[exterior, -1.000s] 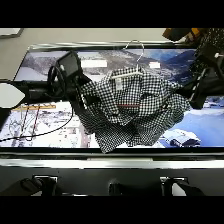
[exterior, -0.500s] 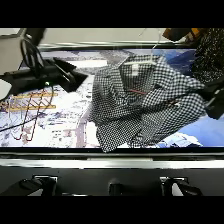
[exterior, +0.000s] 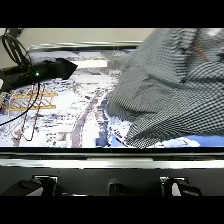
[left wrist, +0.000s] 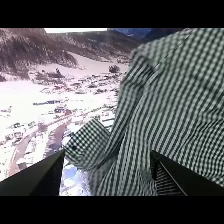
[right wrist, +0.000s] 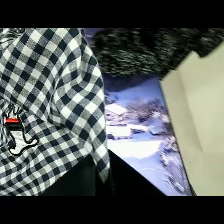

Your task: Fold the clothes and pants, and hang the long-sleeved shirts on hangers.

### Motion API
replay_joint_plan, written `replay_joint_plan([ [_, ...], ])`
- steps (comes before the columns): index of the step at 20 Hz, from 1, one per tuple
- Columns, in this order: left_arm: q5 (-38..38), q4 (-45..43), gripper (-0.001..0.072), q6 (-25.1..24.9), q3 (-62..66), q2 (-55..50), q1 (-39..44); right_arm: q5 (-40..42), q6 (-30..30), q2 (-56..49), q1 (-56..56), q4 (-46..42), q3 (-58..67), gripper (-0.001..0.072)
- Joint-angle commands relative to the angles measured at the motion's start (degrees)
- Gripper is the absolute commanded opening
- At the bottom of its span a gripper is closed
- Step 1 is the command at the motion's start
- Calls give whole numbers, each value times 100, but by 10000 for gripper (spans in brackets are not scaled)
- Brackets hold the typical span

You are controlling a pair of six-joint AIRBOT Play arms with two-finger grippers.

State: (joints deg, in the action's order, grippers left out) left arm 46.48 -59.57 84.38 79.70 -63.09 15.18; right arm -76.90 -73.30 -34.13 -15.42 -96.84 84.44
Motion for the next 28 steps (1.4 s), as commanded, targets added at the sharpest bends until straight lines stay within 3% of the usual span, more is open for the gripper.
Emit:
replay_joint_plan([
  [1,140,22,614,140,0,2,-20,55,-885,85,-2,-1377,131,25],
  [6,201,17,604,136,-2,-7,-20,-59,-2286,-133,-2,-3639,404,25],
  [12,201,17,604,136,-2,-7,-20,-584,-2708,-796,-4,-5180,417,25],
  [15,201,13,604,133,-2,-11,-22,-463,-2920,-1290,-4,-5711,417,25],
  [17,199,-9,604,7,-2,-11,-22,-195,-3460,-1620,-9,-6170,446,25],
  [20,192,-35,604,-345,-2,-15,-22,302,-4284,-2076,-9,-6304,920,25],
  [24,195,-70,604,-343,-2,-48,-22,461,-4262,-2798,-76,-6867,1508,25],
  [28,192,-111,604,-341,-2,-63,-22,894,-4203,-3010,-981,-6520,1941,25],
])
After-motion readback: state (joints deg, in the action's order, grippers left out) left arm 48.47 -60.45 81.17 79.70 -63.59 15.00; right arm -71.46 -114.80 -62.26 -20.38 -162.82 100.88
